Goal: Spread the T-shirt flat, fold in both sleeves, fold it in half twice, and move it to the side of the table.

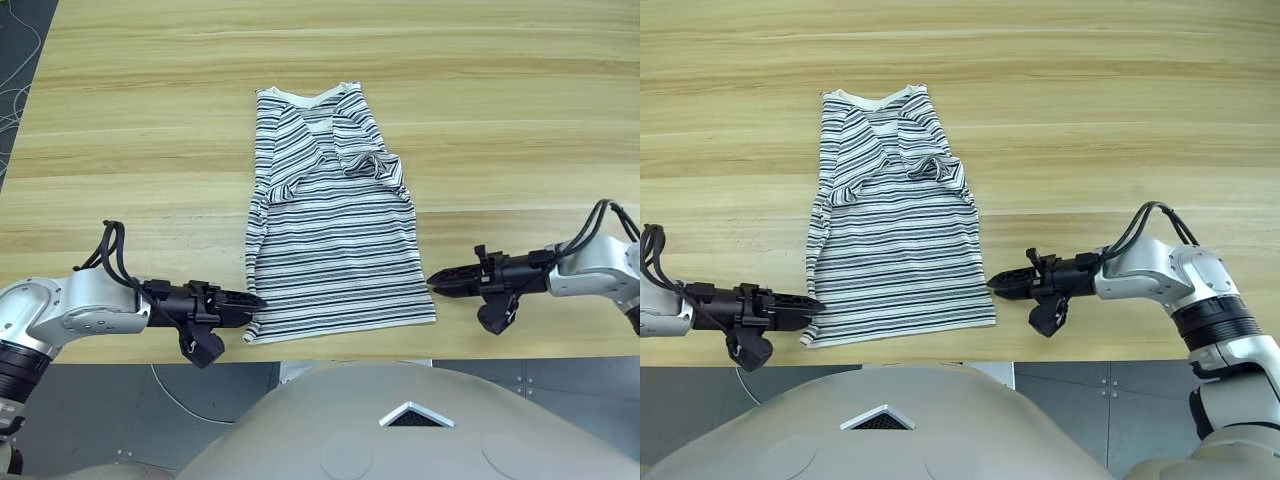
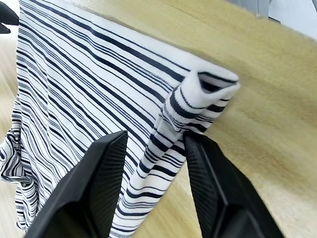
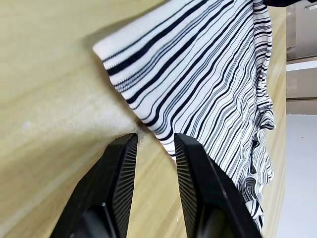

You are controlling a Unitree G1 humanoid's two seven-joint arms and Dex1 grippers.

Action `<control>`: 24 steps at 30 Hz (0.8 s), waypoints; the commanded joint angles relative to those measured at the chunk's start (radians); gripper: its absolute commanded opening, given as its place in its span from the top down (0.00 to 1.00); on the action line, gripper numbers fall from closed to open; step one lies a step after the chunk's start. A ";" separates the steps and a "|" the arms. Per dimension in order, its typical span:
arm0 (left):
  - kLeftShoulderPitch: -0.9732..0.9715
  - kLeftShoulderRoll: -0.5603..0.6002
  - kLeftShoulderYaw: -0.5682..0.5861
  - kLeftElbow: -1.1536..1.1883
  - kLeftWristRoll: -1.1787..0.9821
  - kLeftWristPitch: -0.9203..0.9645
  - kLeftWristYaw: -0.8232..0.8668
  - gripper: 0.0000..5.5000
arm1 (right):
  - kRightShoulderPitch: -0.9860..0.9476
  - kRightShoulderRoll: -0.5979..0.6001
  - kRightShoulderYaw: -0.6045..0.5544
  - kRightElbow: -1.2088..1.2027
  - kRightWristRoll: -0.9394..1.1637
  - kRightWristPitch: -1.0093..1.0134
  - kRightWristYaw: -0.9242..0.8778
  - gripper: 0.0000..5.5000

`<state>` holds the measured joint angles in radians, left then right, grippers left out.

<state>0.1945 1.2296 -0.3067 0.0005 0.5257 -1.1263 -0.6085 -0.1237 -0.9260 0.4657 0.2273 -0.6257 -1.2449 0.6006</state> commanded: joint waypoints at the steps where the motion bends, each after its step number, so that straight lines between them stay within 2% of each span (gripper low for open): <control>1: 0.019 0.006 0.007 -0.014 0.000 0.017 -0.009 0.62 | 0.033 -0.034 0.050 0.012 -0.092 0.008 0.041 0.75; 19: 0.019 -0.025 0.000 0.027 0.081 0.006 0.029 0.62 | 0.054 -0.012 0.103 -0.046 -0.161 0.027 0.021 0.75; 20: 0.018 -0.028 -0.002 0.033 0.088 0.004 0.032 0.62 | 0.053 -0.012 0.104 -0.045 -0.163 0.031 0.019 0.79; 24: 0.014 -0.034 -0.005 0.051 0.103 -0.006 0.044 0.75 | 0.051 -0.014 0.107 -0.045 -0.167 0.041 0.015 0.94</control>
<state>0.2053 1.2101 -0.3024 0.0319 0.5772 -1.1451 -0.5582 -0.1102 -0.9318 0.5275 0.1516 -0.6811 -1.2436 0.5682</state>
